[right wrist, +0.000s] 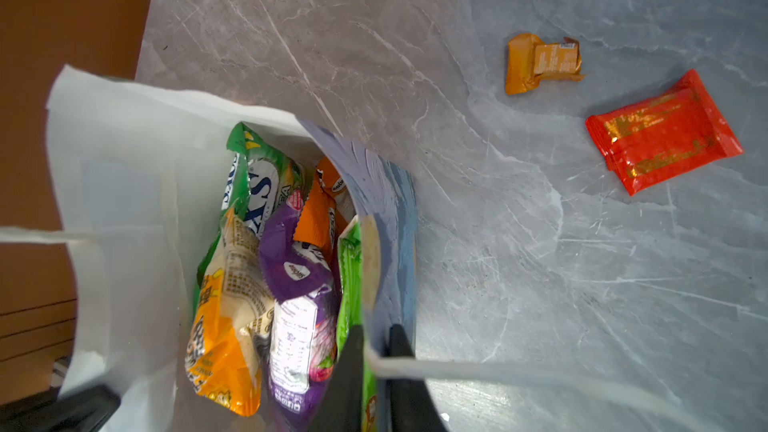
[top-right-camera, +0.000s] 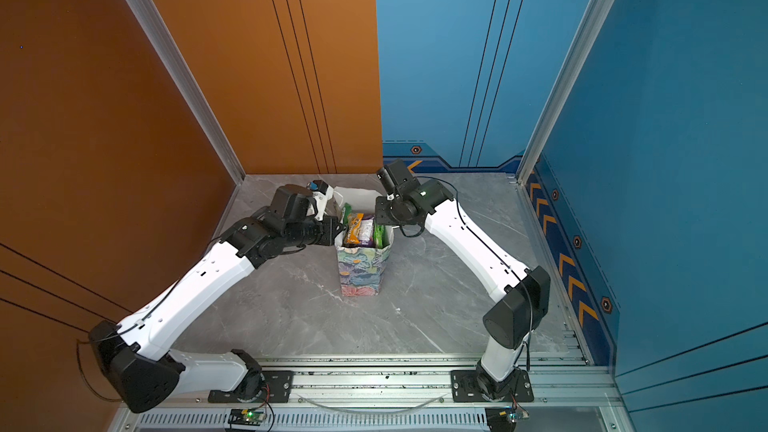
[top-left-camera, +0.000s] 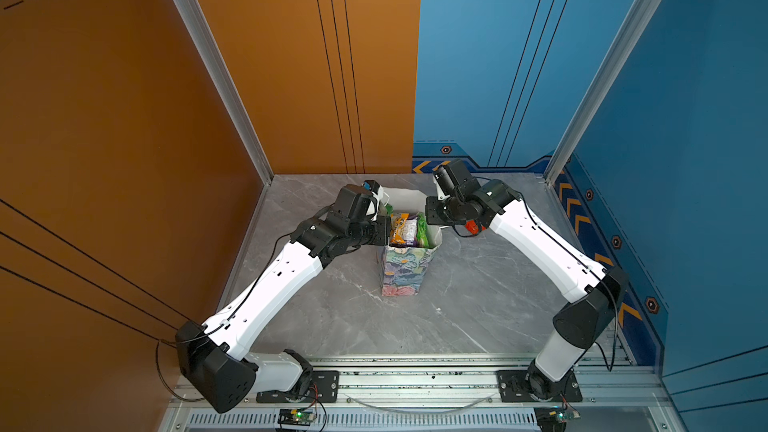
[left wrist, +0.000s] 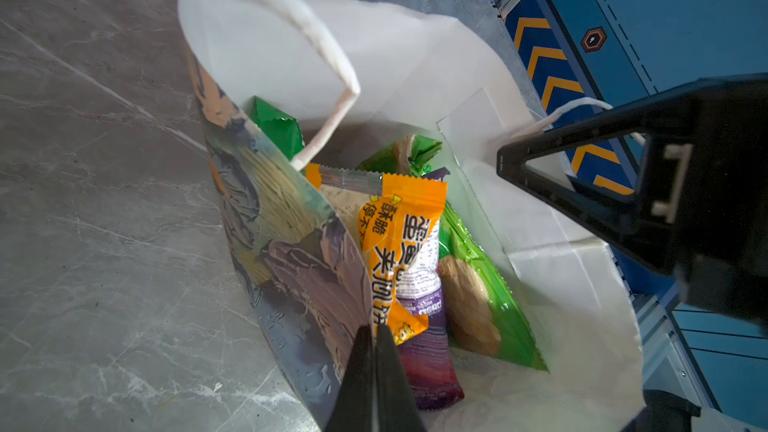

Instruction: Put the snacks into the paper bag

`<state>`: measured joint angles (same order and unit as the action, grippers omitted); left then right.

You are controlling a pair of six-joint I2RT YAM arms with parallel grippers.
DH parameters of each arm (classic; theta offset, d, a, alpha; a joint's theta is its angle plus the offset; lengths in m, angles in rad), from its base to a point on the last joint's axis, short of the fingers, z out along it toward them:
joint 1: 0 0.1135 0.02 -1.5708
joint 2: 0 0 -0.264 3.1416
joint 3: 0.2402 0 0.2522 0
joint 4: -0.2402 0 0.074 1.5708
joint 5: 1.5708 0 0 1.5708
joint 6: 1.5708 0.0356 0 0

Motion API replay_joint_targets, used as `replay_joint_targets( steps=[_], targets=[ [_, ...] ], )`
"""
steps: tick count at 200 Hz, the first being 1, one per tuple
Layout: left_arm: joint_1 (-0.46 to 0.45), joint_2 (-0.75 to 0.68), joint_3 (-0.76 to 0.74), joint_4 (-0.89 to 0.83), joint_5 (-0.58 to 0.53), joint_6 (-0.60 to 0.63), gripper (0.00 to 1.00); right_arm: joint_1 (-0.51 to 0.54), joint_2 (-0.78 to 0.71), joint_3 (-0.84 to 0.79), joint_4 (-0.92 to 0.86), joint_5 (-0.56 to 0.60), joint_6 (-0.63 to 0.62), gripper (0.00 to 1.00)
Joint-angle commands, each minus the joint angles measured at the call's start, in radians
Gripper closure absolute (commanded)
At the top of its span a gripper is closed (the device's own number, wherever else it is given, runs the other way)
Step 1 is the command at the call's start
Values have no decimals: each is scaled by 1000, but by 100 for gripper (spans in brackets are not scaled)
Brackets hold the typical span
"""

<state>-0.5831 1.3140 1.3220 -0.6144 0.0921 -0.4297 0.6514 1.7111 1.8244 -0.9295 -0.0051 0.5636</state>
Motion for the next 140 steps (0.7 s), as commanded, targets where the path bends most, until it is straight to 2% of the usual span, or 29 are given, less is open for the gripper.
replay_joint_targets(
  steps=[1,25,72,140],
  targets=[
    [-9,-48,-31,61,-29,36,100,-5,-49,-7,62,-18,2,74],
    [-5,-73,-40,71,-36,52,100,-2,-72,-5,67,-40,-4,61],
    [4,-95,-64,97,-35,50,100,-4,-142,-2,60,-55,-38,47],
    [39,-102,-73,115,10,31,100,-26,-213,-59,143,-193,-15,42]
  ],
)
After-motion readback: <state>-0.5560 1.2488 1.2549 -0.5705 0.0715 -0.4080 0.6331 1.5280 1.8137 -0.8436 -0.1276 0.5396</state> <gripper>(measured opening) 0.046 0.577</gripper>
